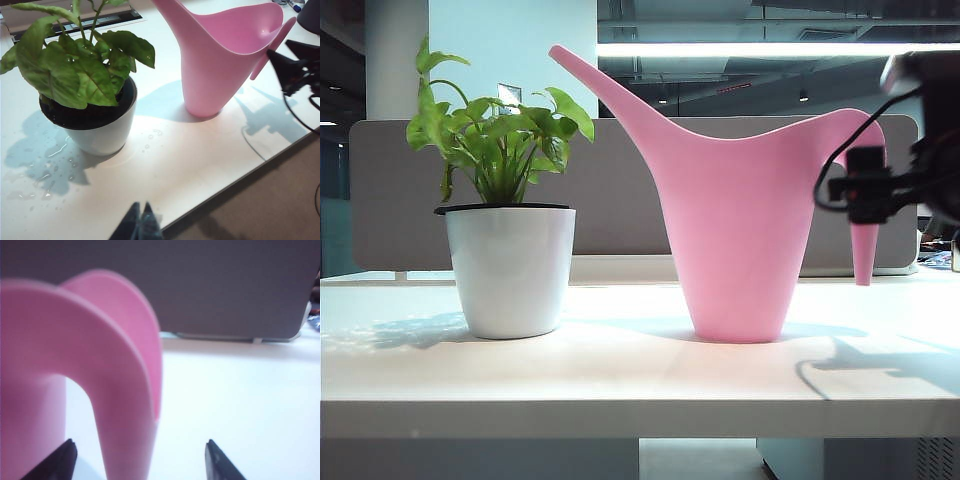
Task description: Pick up the watering can from the table, water the potted plant, and put the can back.
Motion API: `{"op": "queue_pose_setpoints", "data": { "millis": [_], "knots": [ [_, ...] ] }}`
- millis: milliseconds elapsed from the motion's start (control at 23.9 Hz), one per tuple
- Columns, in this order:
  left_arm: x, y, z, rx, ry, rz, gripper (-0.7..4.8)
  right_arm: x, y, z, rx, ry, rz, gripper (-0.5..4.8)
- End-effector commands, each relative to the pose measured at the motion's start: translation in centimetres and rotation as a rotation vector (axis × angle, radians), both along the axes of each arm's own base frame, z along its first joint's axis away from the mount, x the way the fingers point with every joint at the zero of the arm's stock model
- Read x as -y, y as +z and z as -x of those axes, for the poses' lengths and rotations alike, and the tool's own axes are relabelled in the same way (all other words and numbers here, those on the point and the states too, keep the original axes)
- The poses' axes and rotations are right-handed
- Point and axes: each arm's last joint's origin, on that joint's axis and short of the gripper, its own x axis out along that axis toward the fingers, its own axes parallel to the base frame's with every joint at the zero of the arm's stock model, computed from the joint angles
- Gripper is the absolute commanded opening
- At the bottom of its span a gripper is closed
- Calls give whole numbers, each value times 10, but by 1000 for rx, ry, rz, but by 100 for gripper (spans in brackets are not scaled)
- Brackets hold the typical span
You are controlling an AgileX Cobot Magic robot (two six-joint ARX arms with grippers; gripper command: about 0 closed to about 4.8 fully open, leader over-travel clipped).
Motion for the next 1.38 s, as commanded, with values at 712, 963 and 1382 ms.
{"op": "queue_pose_setpoints", "data": {
  "millis": [712,963,1382],
  "knots": [
    [0,2,0,10,0,3,3,24,9,78,104,38,-24,-4],
    [0,2,0,10,0,3,3,29,9,96,-59,66,26,-4],
    [0,2,0,11,0,4,3,36,-2,119,-224,82,70,-5]
  ]
}}
